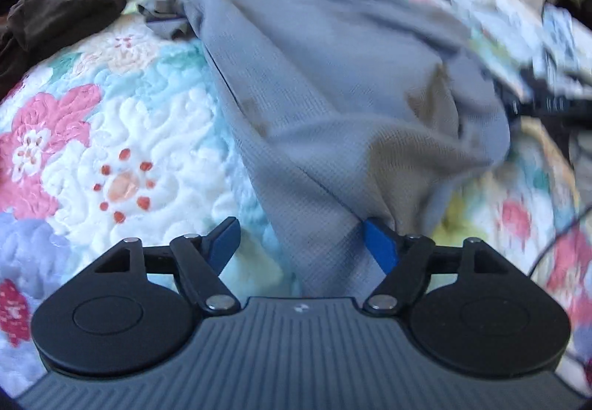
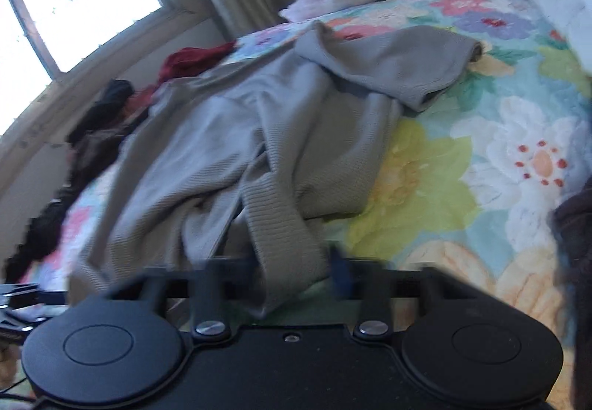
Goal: Fold clothes
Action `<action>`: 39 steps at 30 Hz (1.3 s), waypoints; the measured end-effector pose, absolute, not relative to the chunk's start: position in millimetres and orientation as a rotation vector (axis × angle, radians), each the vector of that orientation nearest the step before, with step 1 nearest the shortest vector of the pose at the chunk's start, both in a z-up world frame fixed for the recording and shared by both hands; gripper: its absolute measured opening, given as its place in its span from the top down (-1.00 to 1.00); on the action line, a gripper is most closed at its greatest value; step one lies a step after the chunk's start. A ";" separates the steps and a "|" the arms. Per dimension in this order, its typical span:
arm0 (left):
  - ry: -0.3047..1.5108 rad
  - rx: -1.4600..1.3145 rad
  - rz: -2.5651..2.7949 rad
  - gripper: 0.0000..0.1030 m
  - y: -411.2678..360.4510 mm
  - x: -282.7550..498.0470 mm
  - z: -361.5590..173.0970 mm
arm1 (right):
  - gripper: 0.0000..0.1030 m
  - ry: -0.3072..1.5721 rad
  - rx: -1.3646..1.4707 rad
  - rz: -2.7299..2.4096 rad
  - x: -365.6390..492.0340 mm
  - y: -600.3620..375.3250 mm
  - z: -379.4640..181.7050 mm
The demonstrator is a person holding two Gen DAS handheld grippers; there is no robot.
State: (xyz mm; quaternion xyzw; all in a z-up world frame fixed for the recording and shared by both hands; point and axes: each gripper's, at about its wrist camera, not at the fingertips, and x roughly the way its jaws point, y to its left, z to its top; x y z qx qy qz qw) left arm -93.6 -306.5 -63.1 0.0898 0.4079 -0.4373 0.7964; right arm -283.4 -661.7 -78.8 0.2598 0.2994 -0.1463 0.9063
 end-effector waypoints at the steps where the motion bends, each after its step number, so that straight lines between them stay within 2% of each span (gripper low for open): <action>1: 0.876 0.152 -0.932 -0.44 -304.4 -91.4 -65.6 | 0.75 0.600 0.544 -0.307 -287.7 -660.9 -74.6; 2: 0.867 0.116 -0.929 -0.39 -303.2 -90.2 -67.9 | 0.79 0.577 0.554 -0.310 -293.7 -660.5 -69.0; 3: 0.854 0.097 -0.932 -0.02 -302.1 -90.7 -67.8 | 0.81 0.553 0.564 -0.313 -299.7 -660.1 -63.5; 4: 0.846 0.094 -0.936 0.52 -303.7 -91.4 -67.4 | 0.83 0.537 0.539 -0.331 -306.6 -657.9 -54.3; 5: 0.846 0.090 -0.935 0.65 -305.5 -91.7 -67.2 | 0.86 0.523 0.493 -0.358 -314.1 -654.7 -43.1; 9: 0.837 0.085 -0.916 0.66 -307.1 -96.8 -63.9 | 0.90 0.477 0.341 -0.522 -355.1 -642.7 1.0; 14: 0.834 0.102 -0.907 0.56 -301.0 -108.7 -59.2 | 0.91 0.478 0.323 -0.649 -398.7 -628.1 3.9; 15: 0.843 0.101 -0.913 0.45 -300.4 -110.6 -58.9 | 0.91 0.482 0.334 -0.660 -404.6 -626.7 -0.3; 16: 0.852 0.099 -0.919 0.21 -299.9 -112.4 -58.7 | 0.91 0.490 0.343 -0.671 -407.9 -627.0 -5.4; 17: 0.861 0.098 -0.925 0.09 -299.4 -114.2 -58.4 | 0.91 0.494 0.353 -0.680 -409.9 -628.8 -10.7; 20: 0.887 0.093 -0.943 -0.06 -297.8 -119.7 -57.6 | 0.91 0.490 0.383 -0.684 -412.2 -635.3 -23.8; 22: 0.905 0.090 -0.955 -0.30 -296.7 -123.4 -57.0 | 0.91 0.487 0.402 -0.677 -411.4 -639.8 -31.6; 26: 0.941 0.084 -0.979 -0.34 -294.6 -130.7 -56.0 | 0.91 0.485 0.424 -0.660 -410.7 -643.6 -39.1; 28: 0.944 0.090 -0.971 -0.50 -302.0 -132.0 -59.9 | 0.91 0.476 0.426 -0.645 -411.7 -642.7 -38.6; 30: 0.936 0.137 -0.941 -0.54 -312.8 -130.7 -66.9 | 0.90 0.473 0.421 -0.631 -412.0 -642.0 -38.4; 31: 0.926 0.171 -0.925 -0.47 -318.0 -129.4 -71.2 | 0.89 0.472 0.421 -0.621 -411.7 -642.8 -38.8; 32: 0.914 0.208 -0.919 -0.32 -322.4 -128.1 -75.1 | 0.88 0.471 0.424 -0.609 -411.1 -643.7 -40.1; 33: 0.899 0.223 -0.921 0.25 -324.0 -126.9 -75.0 | 0.86 0.471 0.426 -0.598 -410.4 -644.7 -41.9; 34: 0.883 0.228 -0.923 0.66 -324.3 -125.7 -72.8 | 0.85 0.470 0.428 -0.586 -409.8 -645.6 -43.7; 36: 0.853 0.213 -0.925 0.78 -322.0 -123.5 -66.9 | 0.85 0.479 0.431 -0.576 -407.5 -646.5 -46.9; 39: 0.820 0.136 -0.905 0.78 -309.1 -121.1 -53.7 | 0.81 0.498 0.450 -0.583 -405.4 -648.2 -51.9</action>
